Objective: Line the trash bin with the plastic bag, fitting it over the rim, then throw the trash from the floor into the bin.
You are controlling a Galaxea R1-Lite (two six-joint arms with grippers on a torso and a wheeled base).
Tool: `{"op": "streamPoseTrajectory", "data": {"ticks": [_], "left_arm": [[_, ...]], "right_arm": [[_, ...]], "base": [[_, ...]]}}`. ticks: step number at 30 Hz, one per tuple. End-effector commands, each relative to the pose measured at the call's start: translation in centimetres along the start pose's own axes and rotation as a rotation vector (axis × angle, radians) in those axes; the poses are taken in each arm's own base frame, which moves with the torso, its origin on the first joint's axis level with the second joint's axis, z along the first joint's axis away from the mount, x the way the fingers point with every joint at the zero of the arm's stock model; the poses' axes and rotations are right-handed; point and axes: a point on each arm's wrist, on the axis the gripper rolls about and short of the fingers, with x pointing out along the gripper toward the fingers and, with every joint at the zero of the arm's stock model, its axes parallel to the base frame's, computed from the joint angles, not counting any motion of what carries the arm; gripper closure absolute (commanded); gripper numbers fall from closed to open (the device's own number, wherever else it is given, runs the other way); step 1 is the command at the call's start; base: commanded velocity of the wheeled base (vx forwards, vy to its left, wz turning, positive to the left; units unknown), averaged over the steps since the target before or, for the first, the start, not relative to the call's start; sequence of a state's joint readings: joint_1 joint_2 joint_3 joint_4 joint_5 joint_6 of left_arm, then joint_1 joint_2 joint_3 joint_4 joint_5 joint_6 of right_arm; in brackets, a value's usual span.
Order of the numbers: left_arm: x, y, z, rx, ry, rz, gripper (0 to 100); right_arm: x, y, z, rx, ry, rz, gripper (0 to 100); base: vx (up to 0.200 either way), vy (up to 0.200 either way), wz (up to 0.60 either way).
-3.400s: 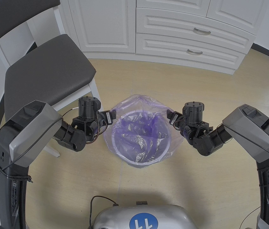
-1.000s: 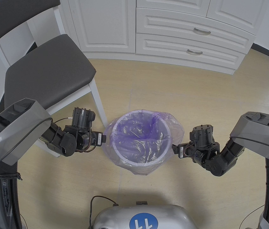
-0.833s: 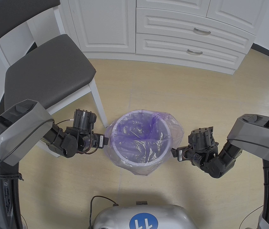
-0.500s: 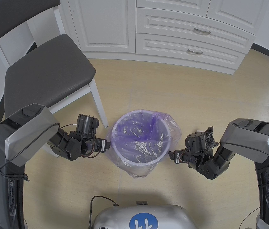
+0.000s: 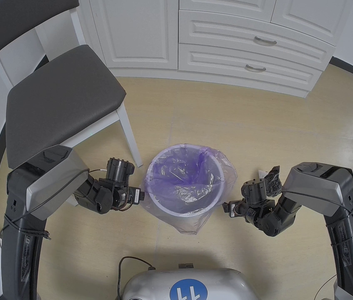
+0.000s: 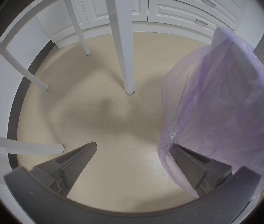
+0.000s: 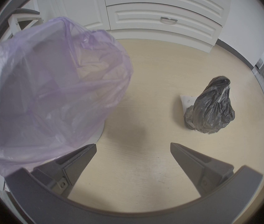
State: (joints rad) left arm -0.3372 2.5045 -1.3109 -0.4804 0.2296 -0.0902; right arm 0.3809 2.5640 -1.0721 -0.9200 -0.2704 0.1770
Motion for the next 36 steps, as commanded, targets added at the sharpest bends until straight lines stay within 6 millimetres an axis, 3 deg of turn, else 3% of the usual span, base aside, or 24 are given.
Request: {"op": "streamPoseTrajectory", "data": {"ticks": [1,5,9,12,14,15,20,23,24,25,27,30,31,32,33,36], "left_arm": [[2.1,-0.4,-1.5,0.007,0.021,0.039,0],[3.1,-0.7,-1.6,-0.001,0.004,0.072,0],[2.7,-0.7,-1.3,-0.004,0.004,0.072,0],[0.5,-0.2,0.3,-0.011,-0.023,0.064,0],[0.2,-0.2,0.6,-0.011,-0.027,0.062,0],[-1.6,0.2,1.6,-0.015,-0.049,0.054,0],[-5.3,0.6,3.3,-0.024,-0.094,-0.015,0],[-6.2,0.7,3.5,-0.023,-0.097,-0.041,0],[-7.3,0.8,3.7,-0.022,-0.103,-0.079,0],[-7.3,0.8,3.7,-0.022,-0.103,-0.079,0],[-8.8,1.4,4.3,-0.024,-0.120,-0.082,0],[-10.0,2.0,5.0,-0.032,-0.141,-0.102,0],[-10.0,2.0,5.0,-0.032,-0.141,-0.102,0],[-10.9,2.3,5.4,-0.035,-0.156,-0.111,0],[-11.1,2.4,5.4,-0.036,-0.158,-0.113,0],[-12.6,2.9,6.1,-0.045,-0.192,-0.120,0]], "right_arm": [[0.6,-0.2,-0.8,-0.004,0.015,-0.013,0],[0.6,-0.3,-0.8,-0.003,0.015,-0.014,0],[0.2,-0.3,-0.4,-0.001,0.008,-0.013,0],[-1.3,-0.5,1.2,0.002,-0.017,-0.010,0],[-1.5,-0.5,1.4,0.003,-0.021,-0.009,0],[-2.8,-0.7,2.2,-0.004,-0.030,0.000,0],[-6.4,-1.3,3.9,-0.071,-0.052,0.008,0],[-7.5,-1.5,4.3,-0.093,-0.059,0.011,0],[-9.5,-1.5,5.3,-0.107,-0.106,0.027,0],[-9.5,-1.5,5.3,-0.107,-0.106,0.027,0],[-11.4,-0.8,7.6,-0.101,-0.194,0.052,0],[-12.7,1.1,10.5,-0.170,-0.246,0.079,0],[-12.7,1.1,10.5,-0.170,-0.246,0.079,0],[-13.8,2.7,12.3,-0.208,-0.242,0.097,0],[-13.9,3.1,12.5,-0.212,-0.240,0.100,0],[-14.4,6.8,14.9,-0.241,-0.230,0.101,0]], "base": [[0.000,0.000,0.00],[0.000,0.000,0.00],[0.000,0.000,0.00],[0.000,0.000,0.00],[0.000,0.000,0.00],[0.000,0.000,0.00],[0.000,0.000,0.00],[0.000,0.000,0.00],[0.000,0.000,0.00],[0.000,0.000,0.00],[0.000,0.000,0.00],[0.000,0.000,0.00],[0.000,0.000,0.00],[0.000,0.000,0.00],[0.000,0.000,0.00],[0.000,0.000,0.00]]}}
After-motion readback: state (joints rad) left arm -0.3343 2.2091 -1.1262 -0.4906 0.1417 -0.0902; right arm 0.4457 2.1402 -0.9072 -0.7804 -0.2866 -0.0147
